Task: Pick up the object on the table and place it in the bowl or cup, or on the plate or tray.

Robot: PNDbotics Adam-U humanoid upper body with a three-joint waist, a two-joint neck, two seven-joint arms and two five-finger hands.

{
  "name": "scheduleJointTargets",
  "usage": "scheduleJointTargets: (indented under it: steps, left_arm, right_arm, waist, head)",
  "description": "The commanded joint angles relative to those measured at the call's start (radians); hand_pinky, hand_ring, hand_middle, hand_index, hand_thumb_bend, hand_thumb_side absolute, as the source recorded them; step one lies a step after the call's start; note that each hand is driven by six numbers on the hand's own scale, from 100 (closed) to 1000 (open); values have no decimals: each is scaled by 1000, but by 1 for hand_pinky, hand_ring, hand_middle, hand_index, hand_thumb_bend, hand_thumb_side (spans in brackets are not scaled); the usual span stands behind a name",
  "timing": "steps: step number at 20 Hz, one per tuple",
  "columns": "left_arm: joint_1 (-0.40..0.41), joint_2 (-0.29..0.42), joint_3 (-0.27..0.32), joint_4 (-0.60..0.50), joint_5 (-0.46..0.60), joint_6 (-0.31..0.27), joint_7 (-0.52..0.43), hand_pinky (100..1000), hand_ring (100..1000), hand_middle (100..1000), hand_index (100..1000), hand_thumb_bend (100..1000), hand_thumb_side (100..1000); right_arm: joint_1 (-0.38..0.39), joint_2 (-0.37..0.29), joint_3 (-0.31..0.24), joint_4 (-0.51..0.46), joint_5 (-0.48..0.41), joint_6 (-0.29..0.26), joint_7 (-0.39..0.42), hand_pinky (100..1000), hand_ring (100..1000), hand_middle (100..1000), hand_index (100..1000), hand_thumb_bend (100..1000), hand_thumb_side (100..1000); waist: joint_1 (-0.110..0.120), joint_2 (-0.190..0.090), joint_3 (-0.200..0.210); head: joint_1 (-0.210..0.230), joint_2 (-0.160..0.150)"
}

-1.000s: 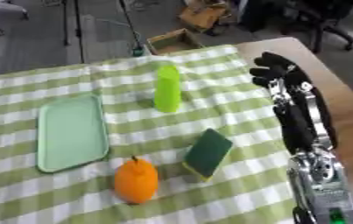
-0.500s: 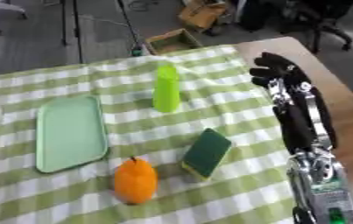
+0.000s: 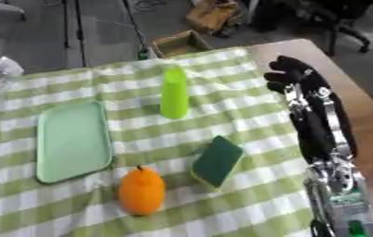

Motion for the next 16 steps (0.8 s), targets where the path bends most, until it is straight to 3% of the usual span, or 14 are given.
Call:
scheduleJointTargets:
  steps: [1, 9, 11, 12, 13, 14, 15, 16]
  left_arm:
    - [-32, -2, -40, 59, 1, -37, -26, 502, 376, 484, 730, 363, 378]
    - [-65, -65, -95, 174, -52, -90, 0, 551, 403, 505, 742, 373, 407]
    - [-78, -77, -96, 180, -56, -89, 21, 558, 417, 517, 750, 390, 455]
    - [-82, -81, -96, 181, -57, -87, 31, 571, 444, 541, 770, 469, 614]
    - [-88, -86, -96, 179, -55, -85, 44, 571, 444, 541, 770, 469, 614]
    - [-92, -89, -97, 177, -53, -82, 57, 586, 477, 569, 778, 550, 733]
    - [-95, -92, -97, 174, -52, -78, 73, 586, 477, 569, 778, 550, 733]
    - [-98, -95, -97, 172, -50, -74, 88, 609, 521, 609, 795, 554, 815]
  right_arm:
    - [-7, -12, 2, -19, -8, -1, 4, 797, 772, 765, 840, 100, 643]
    - [-9, -11, 3, -19, -11, -1, 6, 797, 772, 765, 840, 100, 643]
    - [-9, -11, 4, -19, -11, -1, 7, 797, 772, 765, 840, 100, 642]
    - [-9, -11, 4, -19, -11, -1, 8, 797, 771, 765, 840, 100, 642]
    - [-9, -11, 4, -19, -11, -1, 8, 797, 771, 765, 840, 100, 642]
    - [-9, -11, 4, -19, -11, -1, 8, 797, 771, 765, 840, 100, 642]
    - [-8, -10, 4, -19, -11, -1, 8, 797, 771, 765, 840, 100, 642]
    - [-8, -10, 4, -19, -12, -1, 8, 797, 771, 765, 840, 100, 642]
  waist:
    - [-6, -133, -6]
    - [-7, -130, -14]
    - [-7, -130, -15]
    - [-7, -130, -16]
    - [-7, -130, -17]
    - [-7, -130, -18]
    - [-7, -131, -19]
    - [-7, -131, -20]
  head:
    - [4, 0]
    - [3, 1]
    - [3, 1]
    - [3, 1]
    - [4, 1]
    - [4, 0]
    - [5, 0]
    - [5, 0]
